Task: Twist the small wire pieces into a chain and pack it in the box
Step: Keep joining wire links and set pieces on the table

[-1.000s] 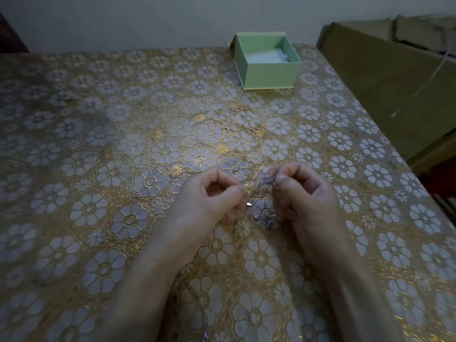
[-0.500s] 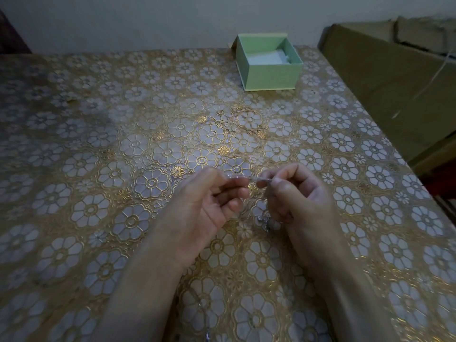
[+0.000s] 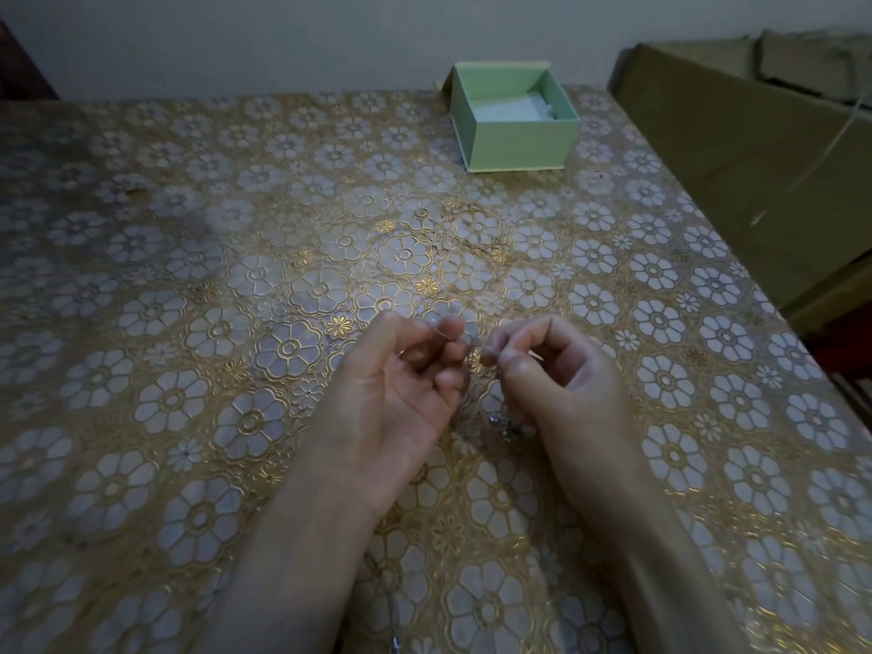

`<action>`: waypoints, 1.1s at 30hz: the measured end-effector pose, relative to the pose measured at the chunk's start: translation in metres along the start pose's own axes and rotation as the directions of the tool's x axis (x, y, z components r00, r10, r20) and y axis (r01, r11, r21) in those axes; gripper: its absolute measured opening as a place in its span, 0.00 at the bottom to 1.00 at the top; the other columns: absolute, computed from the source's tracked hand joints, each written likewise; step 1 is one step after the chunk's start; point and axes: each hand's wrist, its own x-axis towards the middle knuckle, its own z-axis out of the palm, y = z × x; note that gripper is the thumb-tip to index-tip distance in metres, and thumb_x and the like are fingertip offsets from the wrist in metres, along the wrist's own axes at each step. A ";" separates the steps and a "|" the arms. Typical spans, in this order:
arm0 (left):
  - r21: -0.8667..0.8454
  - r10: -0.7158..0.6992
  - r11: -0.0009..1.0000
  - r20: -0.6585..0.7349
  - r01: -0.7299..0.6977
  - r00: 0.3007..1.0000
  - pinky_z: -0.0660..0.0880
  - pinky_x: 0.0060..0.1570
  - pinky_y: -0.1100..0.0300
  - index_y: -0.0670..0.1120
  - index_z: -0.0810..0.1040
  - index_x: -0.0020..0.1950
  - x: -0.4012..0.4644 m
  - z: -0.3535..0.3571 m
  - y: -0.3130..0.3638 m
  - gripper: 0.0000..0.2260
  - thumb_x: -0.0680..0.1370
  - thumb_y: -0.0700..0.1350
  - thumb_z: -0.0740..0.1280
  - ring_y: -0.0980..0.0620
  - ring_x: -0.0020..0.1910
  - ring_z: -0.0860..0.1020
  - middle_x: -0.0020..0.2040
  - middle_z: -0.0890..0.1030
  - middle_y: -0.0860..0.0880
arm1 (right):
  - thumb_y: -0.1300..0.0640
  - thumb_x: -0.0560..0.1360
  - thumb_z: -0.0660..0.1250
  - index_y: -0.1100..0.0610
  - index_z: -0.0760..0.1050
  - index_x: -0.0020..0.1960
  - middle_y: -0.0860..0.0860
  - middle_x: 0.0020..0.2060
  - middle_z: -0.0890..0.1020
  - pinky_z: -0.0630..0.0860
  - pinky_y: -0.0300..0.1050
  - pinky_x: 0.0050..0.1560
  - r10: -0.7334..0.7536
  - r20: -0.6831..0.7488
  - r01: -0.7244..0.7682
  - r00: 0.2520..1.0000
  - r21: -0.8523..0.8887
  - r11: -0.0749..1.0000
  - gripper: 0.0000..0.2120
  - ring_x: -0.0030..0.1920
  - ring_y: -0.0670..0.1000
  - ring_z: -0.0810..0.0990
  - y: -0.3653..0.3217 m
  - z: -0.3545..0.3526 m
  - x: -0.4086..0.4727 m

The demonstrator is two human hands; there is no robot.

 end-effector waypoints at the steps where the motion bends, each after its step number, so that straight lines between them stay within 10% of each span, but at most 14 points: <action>1: -0.003 -0.012 1.000 0.009 0.012 1.000 0.66 0.23 0.67 0.43 0.71 0.31 0.000 -0.001 0.001 0.02 0.63 0.38 0.62 0.54 0.27 0.71 0.32 0.76 0.47 | 0.64 0.66 0.62 0.58 0.69 0.34 0.46 0.33 0.79 0.66 0.28 0.28 0.002 0.000 -0.002 1.000 -0.001 1.000 0.04 0.27 0.39 0.72 -0.001 0.000 0.000; 12: 0.281 -0.042 0.960 0.109 0.010 0.993 0.72 0.29 0.65 0.46 0.74 0.39 0.003 -0.010 0.001 0.06 0.65 0.38 0.65 0.54 0.31 0.75 0.27 0.70 0.51 | 0.62 0.67 0.61 0.56 0.69 0.34 0.48 0.31 0.78 0.61 0.34 0.22 0.125 -0.066 -0.103 0.990 0.265 0.959 0.04 0.23 0.43 0.63 -0.001 -0.007 0.003; 21: -0.028 -0.010 1.000 0.026 0.011 1.000 0.67 0.25 0.68 0.44 0.72 0.42 0.005 -0.011 0.008 0.07 0.65 0.37 0.64 0.54 0.30 0.75 0.29 0.71 0.50 | 0.64 0.66 0.60 0.58 0.66 0.35 0.49 0.33 0.77 0.61 0.33 0.22 0.110 -0.061 -0.081 0.992 0.359 0.930 0.04 0.24 0.43 0.61 -0.002 -0.006 0.004; 33: 0.159 -0.079 0.986 0.209 0.045 0.975 0.59 0.16 0.71 0.48 0.73 0.61 0.001 -0.013 0.007 0.22 0.67 0.40 0.68 0.60 0.19 0.63 0.55 0.82 0.48 | 0.61 0.68 0.60 0.54 0.68 0.34 0.50 0.30 0.79 0.61 0.33 0.24 0.131 -0.055 -0.103 0.990 0.360 0.927 0.05 0.23 0.44 0.62 -0.002 -0.012 0.004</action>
